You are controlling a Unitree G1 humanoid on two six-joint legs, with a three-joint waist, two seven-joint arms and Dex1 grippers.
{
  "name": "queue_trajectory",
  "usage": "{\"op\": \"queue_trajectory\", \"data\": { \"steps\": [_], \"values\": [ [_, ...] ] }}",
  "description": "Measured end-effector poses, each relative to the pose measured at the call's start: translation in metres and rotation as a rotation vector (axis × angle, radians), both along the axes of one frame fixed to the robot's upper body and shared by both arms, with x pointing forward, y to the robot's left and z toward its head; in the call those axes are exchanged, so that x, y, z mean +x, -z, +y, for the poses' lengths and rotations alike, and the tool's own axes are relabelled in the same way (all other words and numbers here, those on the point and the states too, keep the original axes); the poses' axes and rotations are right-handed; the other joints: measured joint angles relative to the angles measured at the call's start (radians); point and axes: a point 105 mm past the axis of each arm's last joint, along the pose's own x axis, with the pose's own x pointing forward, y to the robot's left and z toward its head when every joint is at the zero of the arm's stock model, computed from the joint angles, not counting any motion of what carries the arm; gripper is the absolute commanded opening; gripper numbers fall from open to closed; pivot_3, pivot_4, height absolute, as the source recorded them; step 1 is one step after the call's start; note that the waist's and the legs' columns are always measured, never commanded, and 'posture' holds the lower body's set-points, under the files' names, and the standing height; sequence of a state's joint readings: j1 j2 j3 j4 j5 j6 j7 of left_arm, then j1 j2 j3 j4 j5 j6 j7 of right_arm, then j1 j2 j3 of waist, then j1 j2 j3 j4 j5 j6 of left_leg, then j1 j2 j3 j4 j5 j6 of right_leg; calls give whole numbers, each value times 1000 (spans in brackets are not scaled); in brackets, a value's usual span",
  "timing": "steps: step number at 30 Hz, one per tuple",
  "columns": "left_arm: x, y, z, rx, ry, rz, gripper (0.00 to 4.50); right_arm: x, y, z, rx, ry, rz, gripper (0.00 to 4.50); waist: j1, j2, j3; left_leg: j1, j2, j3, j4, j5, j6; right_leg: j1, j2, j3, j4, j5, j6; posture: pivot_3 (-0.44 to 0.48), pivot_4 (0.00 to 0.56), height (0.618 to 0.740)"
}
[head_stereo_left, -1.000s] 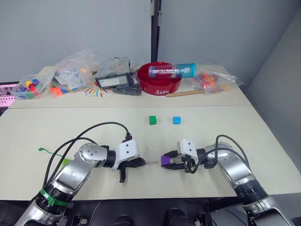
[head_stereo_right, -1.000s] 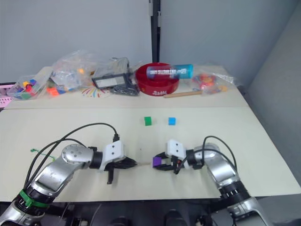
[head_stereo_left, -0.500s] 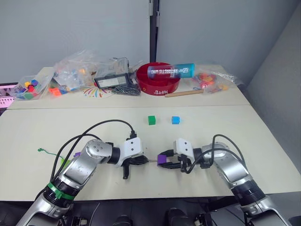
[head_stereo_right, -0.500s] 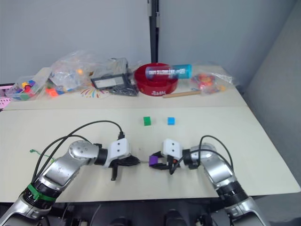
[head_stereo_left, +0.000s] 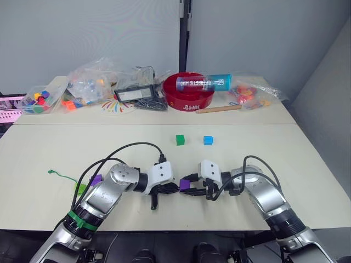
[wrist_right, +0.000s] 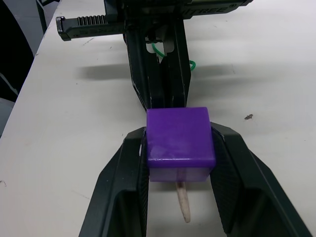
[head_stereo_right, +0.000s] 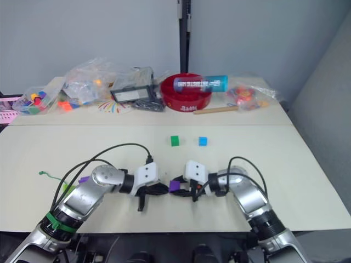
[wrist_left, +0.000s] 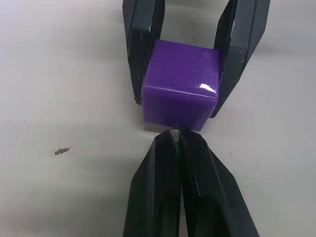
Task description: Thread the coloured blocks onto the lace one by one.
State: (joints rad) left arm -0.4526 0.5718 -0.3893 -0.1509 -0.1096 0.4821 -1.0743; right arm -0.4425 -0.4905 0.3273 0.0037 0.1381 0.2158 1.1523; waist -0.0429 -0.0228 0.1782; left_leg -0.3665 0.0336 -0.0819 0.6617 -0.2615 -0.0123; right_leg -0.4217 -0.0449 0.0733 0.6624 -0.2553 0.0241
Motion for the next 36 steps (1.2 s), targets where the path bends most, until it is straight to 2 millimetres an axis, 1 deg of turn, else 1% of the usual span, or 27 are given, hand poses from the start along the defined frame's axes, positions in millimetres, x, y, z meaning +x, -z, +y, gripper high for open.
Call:
{"op": "queue_trajectory", "data": {
  "steps": [4, 11, 16, 19, 22, 32, 36],
  "values": [
    [-1, 0, 6, 17, 8, -10, 0, 0, 0, -2, 6, 5, -5, 1158, -1, 0, 0, 0, 0, 0, 0, 0, 0, 0, 0, 0, 0, 0, 0, 0, 150, 740],
    [-4, 1, 18, 15, -2, -11, 0, -1, 5, -18, -7, 27, 8, 1158, -6, 0, 0, 1, 0, 0, 0, 0, 0, 0, 0, 0, 0, 0, 0, 0, 150, 740],
    [-3, -5, 22, 3, -8, -13, 0, -4, 8, -25, -28, 19, 14, 1158, -6, 0, 0, 1, 0, 0, 0, 0, 0, 0, 1, 0, 0, 0, 0, 0, 150, 740],
    [-2, -12, 28, -1, -14, -32, 0, -5, 10, -26, -24, 18, 19, 1158, -4, 0, 0, 1, 0, 0, 0, 0, 0, 0, 0, 0, 0, 0, 0, 0, 150, 740],
    [-1, -15, 32, 1, -24, -33, 0, -6, 10, -26, -27, 11, 20, 1158, -3, 0, 0, 1, 0, 0, 0, 0, 0, 0, 0, 0, 0, 0, 0, 0, 150, 740],
    [-4, -18, 30, -17, -15, -16, 0, -5, 9, -23, -14, 1, 15, 1158, -6, 0, 0, 1, 1, 0, 0, 0, 0, 0, 1, 0, 0, 0, 0, 0, 150, 740],
    [-5, -30, 44, -34, -46, -12, 0, -9, 8, -16, -19, -34, 22, 1158, -16, 0, 0, 1, 1, 0, 0, 0, 0, 0, 1, 0, 1, 0, 0, 0, 150, 740]
  ]
}}
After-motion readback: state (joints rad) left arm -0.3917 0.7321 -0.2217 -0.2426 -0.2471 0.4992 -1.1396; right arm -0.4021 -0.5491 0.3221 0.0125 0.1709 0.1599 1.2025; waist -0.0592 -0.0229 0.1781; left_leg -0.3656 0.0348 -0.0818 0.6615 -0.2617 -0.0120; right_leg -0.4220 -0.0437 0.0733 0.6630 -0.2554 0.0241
